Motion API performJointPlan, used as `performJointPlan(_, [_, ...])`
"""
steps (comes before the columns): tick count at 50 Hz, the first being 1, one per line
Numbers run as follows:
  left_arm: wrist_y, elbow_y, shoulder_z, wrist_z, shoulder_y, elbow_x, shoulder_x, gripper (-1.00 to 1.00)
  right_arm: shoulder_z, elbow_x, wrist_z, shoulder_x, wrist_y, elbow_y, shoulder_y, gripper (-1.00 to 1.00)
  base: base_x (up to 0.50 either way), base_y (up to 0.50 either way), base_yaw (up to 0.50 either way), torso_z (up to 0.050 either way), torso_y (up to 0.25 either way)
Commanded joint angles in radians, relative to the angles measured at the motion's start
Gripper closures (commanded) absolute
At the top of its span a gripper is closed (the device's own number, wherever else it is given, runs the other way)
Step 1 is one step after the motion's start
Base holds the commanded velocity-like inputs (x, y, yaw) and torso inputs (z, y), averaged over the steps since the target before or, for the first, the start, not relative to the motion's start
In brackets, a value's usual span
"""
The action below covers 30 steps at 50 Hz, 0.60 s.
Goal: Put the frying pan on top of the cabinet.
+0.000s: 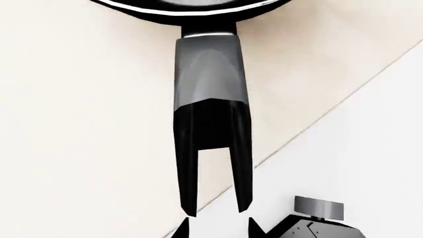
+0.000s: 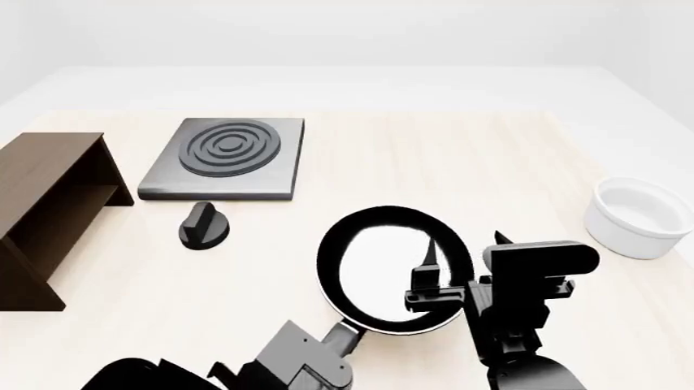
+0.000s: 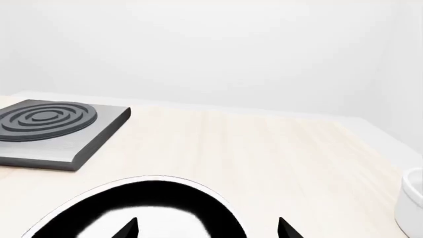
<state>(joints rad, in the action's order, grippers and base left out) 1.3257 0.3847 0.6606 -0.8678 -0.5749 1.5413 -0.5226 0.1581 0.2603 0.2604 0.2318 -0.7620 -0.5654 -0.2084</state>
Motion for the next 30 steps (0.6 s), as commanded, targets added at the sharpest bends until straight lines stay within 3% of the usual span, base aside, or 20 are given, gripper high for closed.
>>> performJointPlan(1, [-0.036, 0.02, -0.121, -0.05, -0.059, 0.054, -0.078, 1.0, 0.001, 0.005, 0.005, 0.003, 0.002, 0.003, 0.0, -1.0, 0.0, 0.0, 0.0, 0.0, 0.011])
performJointPlan(15, [-0.131, -0.02, -0.308, -0.159, -0.237, 0.333, -0.22, 1.0, 0.006, 0.011, 0.012, 0.008, 0.005, 0.007, -0.003, -1.0, 0.0, 0.0, 0.0, 0.0, 0.002])
performJointPlan(24, [-0.181, -0.034, -0.328, -0.24, -0.319, 0.487, -0.251, 1.0, 0.01, 0.014, 0.016, 0.011, 0.008, 0.01, -0.002, -1.0, 0.0, 0.0, 0.0, 0.0, 0.001])
performJointPlan(30, [-0.218, -0.047, -0.275, -0.401, -0.408, 0.594, -0.277, 1.0, 0.012, 0.016, 0.018, 0.014, 0.011, 0.012, -0.002, -1.0, 0.0, 0.0, 0.0, 0.0, 0.003])
